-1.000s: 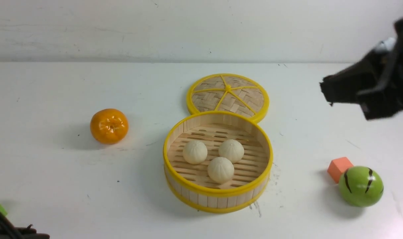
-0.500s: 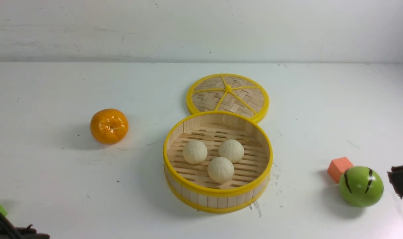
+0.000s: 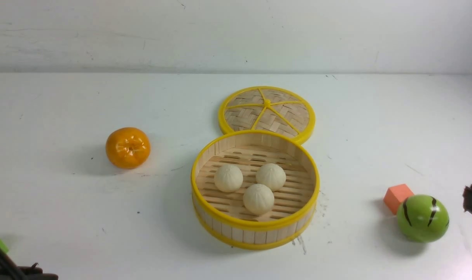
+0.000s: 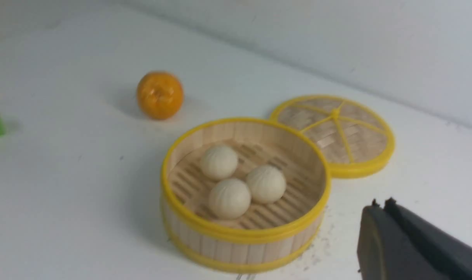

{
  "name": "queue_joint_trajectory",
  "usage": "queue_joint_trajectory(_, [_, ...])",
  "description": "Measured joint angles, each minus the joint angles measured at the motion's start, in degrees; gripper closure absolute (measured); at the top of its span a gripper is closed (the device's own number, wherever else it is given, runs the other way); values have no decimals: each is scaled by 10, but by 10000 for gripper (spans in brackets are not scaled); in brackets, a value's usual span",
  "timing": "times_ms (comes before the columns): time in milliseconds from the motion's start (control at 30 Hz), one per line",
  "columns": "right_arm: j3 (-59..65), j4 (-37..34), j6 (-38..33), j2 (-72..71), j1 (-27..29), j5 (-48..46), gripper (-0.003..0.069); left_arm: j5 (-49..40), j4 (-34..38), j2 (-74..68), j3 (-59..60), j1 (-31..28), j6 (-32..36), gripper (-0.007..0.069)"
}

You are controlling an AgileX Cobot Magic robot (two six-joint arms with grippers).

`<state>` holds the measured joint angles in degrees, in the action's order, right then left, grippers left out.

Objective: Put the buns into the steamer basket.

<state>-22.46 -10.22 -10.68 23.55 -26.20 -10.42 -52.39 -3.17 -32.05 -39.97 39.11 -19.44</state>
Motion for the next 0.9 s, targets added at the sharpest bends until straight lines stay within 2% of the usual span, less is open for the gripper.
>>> queue_joint_trajectory(67, [75, -4, 3, -63, 40, 61, 678, 0, 0, 0, 0, 0, 0, 482])
queue_joint_trajectory(200, [159, 9, 28, -152, 129, 90, 678, 0, 0, 0, 0, 0, 0, 482])
queue_joint_trajectory(333, [209, 63, 89, -228, 228, 56, 678, 0, 0, 0, 0, 0, 0, 482])
queue_joint_trajectory(467, [235, 97, 140, -241, 283, -3, 678, 0, 0, 0, 0, 0, 0, 482])
queue_joint_trajectory(633, [239, 130, 159, -241, 299, -84, 678, 0, 0, 0, 0, 0, 0, 480])
queue_joint_trajectory(900, [234, 137, 158, -241, 291, -115, 678, 0, 0, 0, 0, 0, 0, 470])
